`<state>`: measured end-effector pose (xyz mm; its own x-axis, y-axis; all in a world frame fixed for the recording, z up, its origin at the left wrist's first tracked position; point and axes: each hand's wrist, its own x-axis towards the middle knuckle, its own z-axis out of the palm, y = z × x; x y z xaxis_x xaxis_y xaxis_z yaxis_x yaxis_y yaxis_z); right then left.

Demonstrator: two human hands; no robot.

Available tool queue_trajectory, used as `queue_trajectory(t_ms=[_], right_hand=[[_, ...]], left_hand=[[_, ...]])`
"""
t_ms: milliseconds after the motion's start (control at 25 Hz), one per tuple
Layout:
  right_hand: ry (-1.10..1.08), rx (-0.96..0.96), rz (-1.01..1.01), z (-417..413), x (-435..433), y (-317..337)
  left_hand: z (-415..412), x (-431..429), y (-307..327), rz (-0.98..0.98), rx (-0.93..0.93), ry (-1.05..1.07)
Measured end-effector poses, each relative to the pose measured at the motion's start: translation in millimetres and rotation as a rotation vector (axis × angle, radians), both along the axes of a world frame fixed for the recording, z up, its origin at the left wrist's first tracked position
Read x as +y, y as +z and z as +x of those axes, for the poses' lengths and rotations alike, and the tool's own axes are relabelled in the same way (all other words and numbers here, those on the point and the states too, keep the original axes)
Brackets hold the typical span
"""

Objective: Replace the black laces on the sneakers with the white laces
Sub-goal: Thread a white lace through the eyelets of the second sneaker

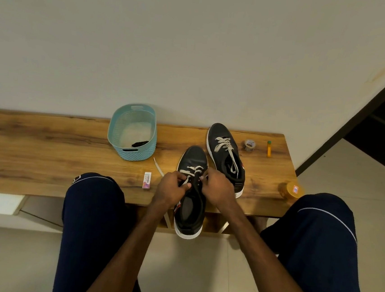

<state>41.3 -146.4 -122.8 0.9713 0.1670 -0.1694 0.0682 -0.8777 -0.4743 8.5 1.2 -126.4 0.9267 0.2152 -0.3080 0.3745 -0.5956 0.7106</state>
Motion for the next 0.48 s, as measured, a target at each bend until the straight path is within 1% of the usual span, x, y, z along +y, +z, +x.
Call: queue_trajectory(t_ms=[40, 80, 120, 200, 240, 280, 320, 360, 400, 440, 480], right_hand=[[-0.011, 0.028, 0.019, 1.4, -2.8, 3.2], [-0.028, 0.081, 0.090, 4.0, -6.1, 6.6], [-0.065, 0.160, 0.237, 6.0, -9.6, 14.8], [-0.188, 0.340, 0.668, 8.5, -17.0, 33.2], [-0.247, 0.374, 0.774, 9.4, -20.5, 39.5], [-0.263, 0.322, 0.709, 10.4, -24.0, 45.1], [-0.217, 0.217, 0.472, 11.3, -27.5, 45.1], [-0.135, 0.107, 0.147, 10.5, -28.4, 43.1], [-0.093, 0.021, -0.033, 8.5, -26.3, 38.5], [-0.051, -0.031, -0.086, 5.8, -23.0, 34.5], [-0.014, -0.042, -0.046, 3.5, -18.4, 28.6]], left_hand=[[-0.3, -0.8, -0.9, 0.045, -0.010, -0.007], [0.0, -1.0, -0.8, 0.088, -0.019, -0.008], [0.9, -0.8, -1.1, 0.116, -0.025, -0.002], [3.2, 0.6, -1.1, 0.120, -0.019, 0.034], [4.0, 2.5, -1.0, 0.095, -0.006, 0.073], [4.9, 4.6, -0.4, 0.051, 0.009, 0.120], [5.8, 7.1, -1.7, 0.003, 0.016, 0.164], [6.5, 9.6, -3.2, -0.035, 0.019, 0.195], [6.7, 10.1, -3.2, -0.044, 0.016, 0.200], [6.2, 8.6, -1.5, -0.024, 0.014, 0.183], [5.7, 6.7, -0.3, 0.002, 0.004, 0.159]])
